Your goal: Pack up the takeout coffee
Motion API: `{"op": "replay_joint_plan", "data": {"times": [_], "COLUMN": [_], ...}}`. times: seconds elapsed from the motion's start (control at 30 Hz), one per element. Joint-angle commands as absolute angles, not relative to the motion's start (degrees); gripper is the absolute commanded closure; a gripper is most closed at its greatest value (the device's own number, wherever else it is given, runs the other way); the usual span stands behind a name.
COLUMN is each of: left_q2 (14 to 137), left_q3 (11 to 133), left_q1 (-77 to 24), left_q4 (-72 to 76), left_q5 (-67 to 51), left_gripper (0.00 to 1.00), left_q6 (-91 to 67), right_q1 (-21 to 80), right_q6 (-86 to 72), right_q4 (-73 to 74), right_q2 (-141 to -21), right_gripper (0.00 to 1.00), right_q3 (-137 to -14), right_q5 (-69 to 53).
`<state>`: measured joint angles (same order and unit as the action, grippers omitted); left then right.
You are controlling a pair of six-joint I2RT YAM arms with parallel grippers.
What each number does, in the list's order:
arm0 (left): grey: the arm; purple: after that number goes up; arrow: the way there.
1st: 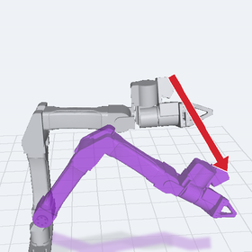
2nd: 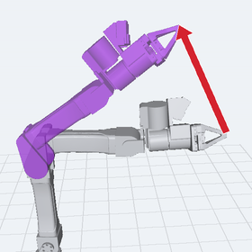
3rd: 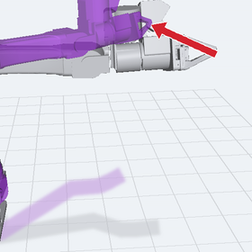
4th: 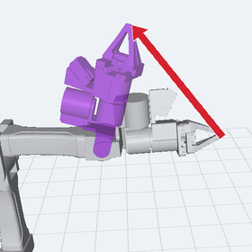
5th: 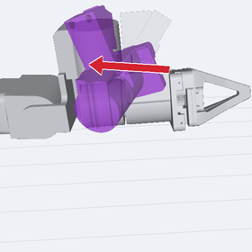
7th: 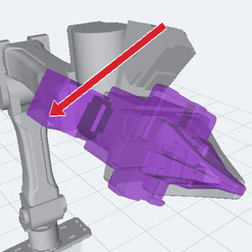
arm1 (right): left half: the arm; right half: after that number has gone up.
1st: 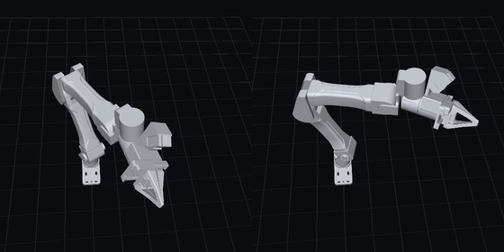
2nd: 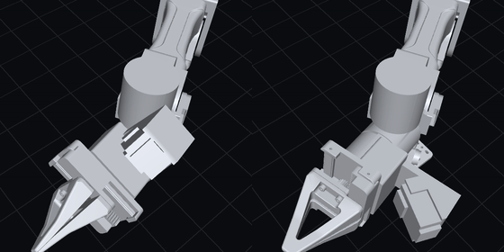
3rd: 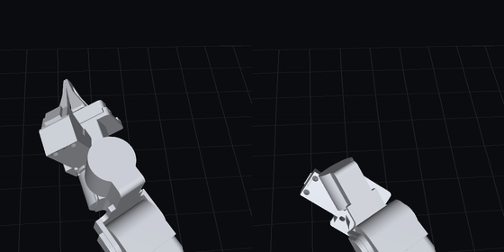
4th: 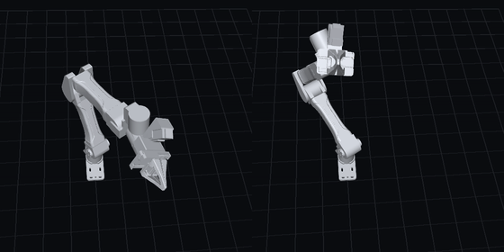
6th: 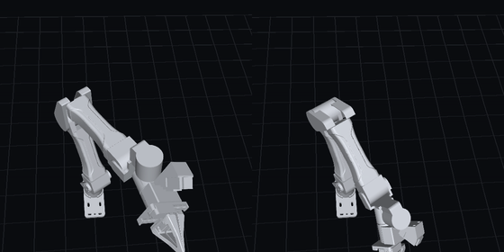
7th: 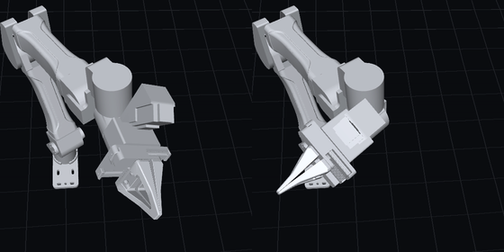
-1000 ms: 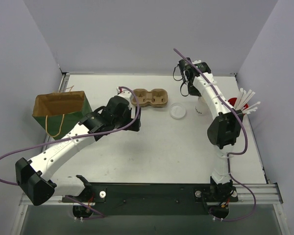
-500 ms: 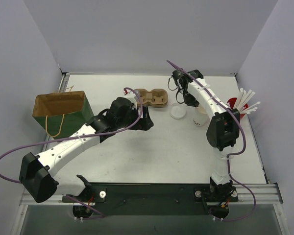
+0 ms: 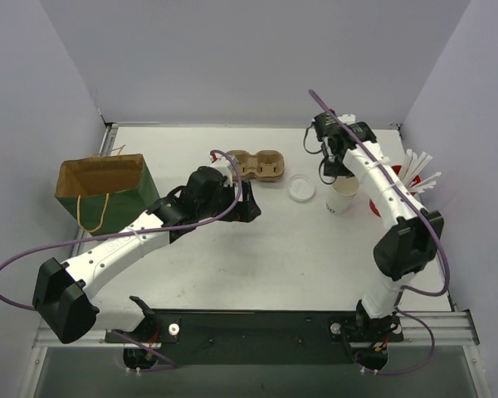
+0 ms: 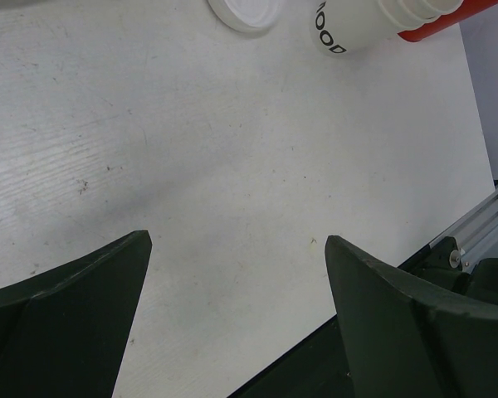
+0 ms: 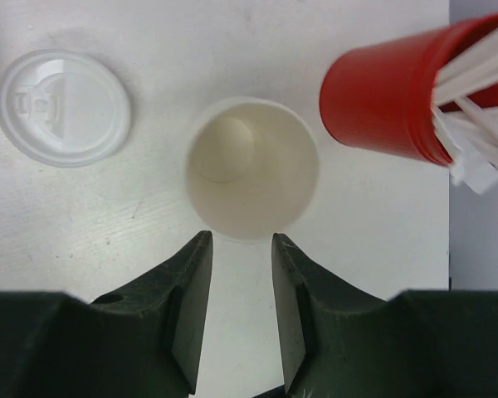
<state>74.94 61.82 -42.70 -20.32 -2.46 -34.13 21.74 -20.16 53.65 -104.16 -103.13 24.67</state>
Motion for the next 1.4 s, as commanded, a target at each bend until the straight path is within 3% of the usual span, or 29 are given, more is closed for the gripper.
{"op": "replay_joint_plan", "data": {"times": [0.0,0.13,0.8,0.9,1.03,1.1,1.37], "left_q2": [74.4,74.7,73.9,74.1,74.3,74.7,76.1], "left_q3": [61.9,61.8,62.5,62.7,62.8,62.8,62.6], "left_q1": [-42.5,-42.5,-42.5,-42.5,-42.5,-42.5,-42.5], "left_q4": [-17.8,-17.8,-19.7,-19.9,-20.0,-19.9,-17.1], "left_q5": [-2.9,-3.4,-2.4,-2.4,-2.1,-2.1,-3.4], "left_gripper": [0.03,0.03,0.02,0.03,0.03,0.03,0.03], "left_q6": [-34.3,-34.2,-33.6,-33.6,-33.7,-33.7,-34.4], "right_q1": [14.5,10.6,4.3,4.2,4.0,3.8,4.2], "right_q6": [-25.5,-27.8,-29.0,-29.4,-29.7,-29.6,-31.4], "right_q4": [51.6,47.3,42.4,41.8,41.0,41.1,40.4], "right_q2": [-94.9,-92.1,-97.2,-97.6,-97.2,-97.1,-89.5], "right_gripper": [0.7,0.71,0.73,0.76,0.95,1.0,1.0], "right_q3": [-95.6,-89.1,-85.8,-85.1,-84.8,-85.1,-82.8], "right_q5": [21.5,17.9,10.7,10.5,9.9,8.3,-3.2]}}
